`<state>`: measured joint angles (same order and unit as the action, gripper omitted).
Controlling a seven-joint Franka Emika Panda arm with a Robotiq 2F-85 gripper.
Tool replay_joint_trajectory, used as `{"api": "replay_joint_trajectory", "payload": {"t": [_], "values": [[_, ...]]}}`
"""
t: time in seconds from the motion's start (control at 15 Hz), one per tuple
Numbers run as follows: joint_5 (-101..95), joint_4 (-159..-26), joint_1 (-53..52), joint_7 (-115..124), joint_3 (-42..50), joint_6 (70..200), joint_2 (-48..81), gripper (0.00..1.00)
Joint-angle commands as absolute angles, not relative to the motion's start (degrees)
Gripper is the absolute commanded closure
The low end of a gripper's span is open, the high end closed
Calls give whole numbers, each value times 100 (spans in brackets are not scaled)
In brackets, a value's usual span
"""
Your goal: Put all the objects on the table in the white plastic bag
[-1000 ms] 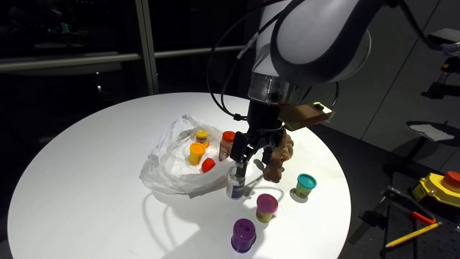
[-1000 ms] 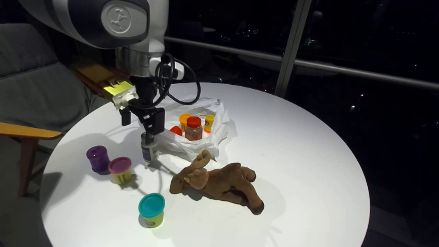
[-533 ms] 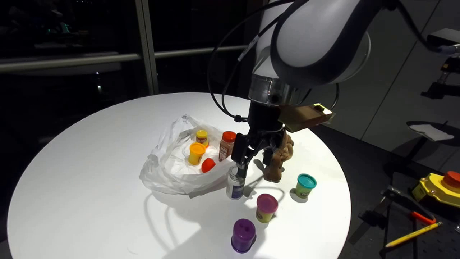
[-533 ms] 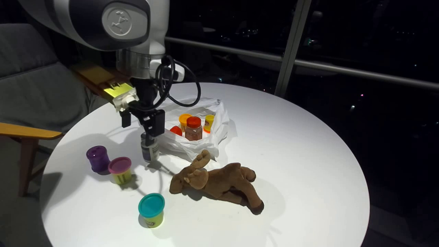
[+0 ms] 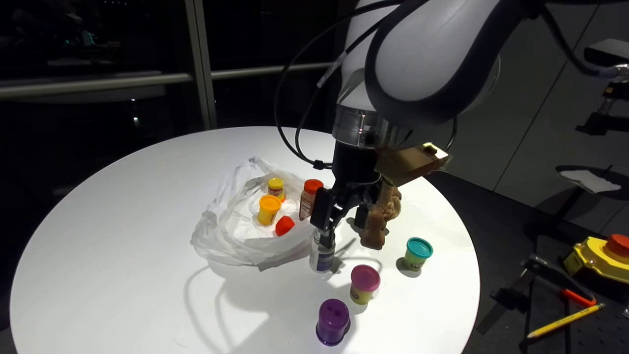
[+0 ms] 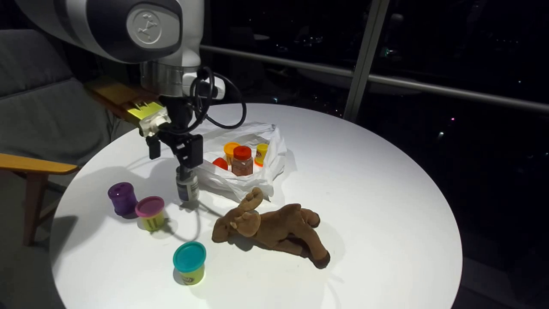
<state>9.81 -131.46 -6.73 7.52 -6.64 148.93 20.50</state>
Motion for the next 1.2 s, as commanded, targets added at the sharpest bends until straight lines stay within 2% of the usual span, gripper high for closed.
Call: {"api": "replay_joint_trajectory", "payload": {"t": [0.0, 0.33, 0.4, 0.47, 0.87, 1.13], "values": [[419, -12810, -1028, 1407, -375, 14956, 2331, 0], [-34, -12404, -1342, 1998, -98, 14982, 2824, 0], [-24, -12342, -1362, 2033, -90, 15031, 2892, 8], [3, -12292, -1376, 2057, -82, 15084, 2948, 26], [-38, -12523, -1585, 2398, 114, 15218, 2723, 73], [-6, -12807, -1622, 2466, 97, 15032, 2255, 75]]}}
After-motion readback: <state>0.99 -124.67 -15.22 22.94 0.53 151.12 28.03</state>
